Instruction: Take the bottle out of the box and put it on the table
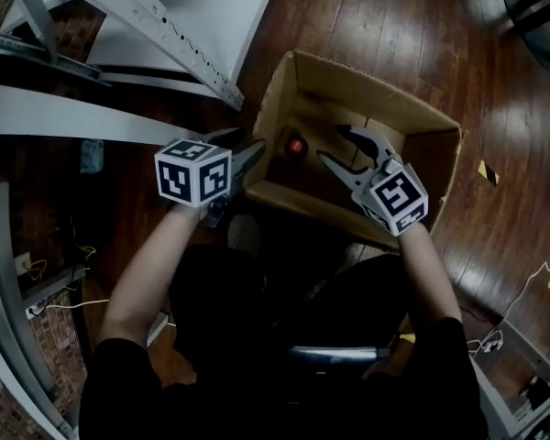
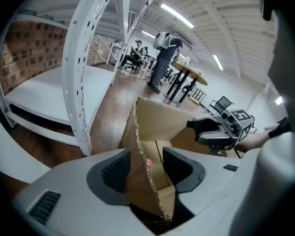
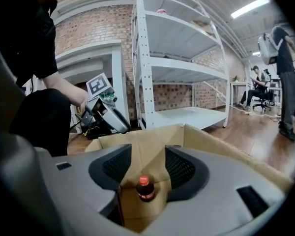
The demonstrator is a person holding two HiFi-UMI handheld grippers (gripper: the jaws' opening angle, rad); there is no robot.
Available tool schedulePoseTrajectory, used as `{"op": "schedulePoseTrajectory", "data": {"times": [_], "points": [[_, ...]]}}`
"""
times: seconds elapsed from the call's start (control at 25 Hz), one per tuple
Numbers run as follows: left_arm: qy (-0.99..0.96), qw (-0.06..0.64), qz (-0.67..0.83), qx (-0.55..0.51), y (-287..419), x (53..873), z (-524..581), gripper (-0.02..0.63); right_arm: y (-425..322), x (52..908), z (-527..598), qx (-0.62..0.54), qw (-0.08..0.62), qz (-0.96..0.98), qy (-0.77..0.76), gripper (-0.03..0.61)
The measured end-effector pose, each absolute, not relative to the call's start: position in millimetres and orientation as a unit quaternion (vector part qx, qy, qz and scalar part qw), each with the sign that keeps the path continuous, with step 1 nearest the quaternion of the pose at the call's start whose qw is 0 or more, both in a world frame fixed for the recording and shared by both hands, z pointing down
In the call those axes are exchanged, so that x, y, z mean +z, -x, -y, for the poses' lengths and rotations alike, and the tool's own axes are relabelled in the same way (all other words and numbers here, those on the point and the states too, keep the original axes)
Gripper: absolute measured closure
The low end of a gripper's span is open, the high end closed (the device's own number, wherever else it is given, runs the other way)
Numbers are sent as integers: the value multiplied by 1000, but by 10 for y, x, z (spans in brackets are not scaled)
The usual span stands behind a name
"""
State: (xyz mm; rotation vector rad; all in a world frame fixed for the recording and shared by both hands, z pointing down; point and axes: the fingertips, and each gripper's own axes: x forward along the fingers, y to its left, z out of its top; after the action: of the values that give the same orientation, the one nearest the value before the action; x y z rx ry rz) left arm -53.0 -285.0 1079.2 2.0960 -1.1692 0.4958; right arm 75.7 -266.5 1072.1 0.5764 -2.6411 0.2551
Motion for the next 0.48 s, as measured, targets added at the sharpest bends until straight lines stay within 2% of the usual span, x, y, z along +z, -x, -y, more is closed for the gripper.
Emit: {"op": "schedulePoseTrajectory", "data": {"times": [0.08,0.12,0.16,0.28,0.32,0.48], "points": [[-801,366,436,187,472,10886,2821,423,-690,10908,2695,100,224,950,-193,345],[-795,381,438,177,474,10916,2821,477,-645,11011,2707,104,231,950,-182,278],[-788,393,444,168,499,10932,2832,489,-602,11123,2714,106,241,950,-170,261],[-779,390,460,173,553,10955,2855,563,-481,11442,2718,111,271,946,-141,247],[-781,381,461,180,543,10956,2852,563,-441,11540,2720,114,279,944,-135,202],[-792,345,457,210,468,10932,2880,560,-236,11922,2725,110,309,938,-111,204]]}}
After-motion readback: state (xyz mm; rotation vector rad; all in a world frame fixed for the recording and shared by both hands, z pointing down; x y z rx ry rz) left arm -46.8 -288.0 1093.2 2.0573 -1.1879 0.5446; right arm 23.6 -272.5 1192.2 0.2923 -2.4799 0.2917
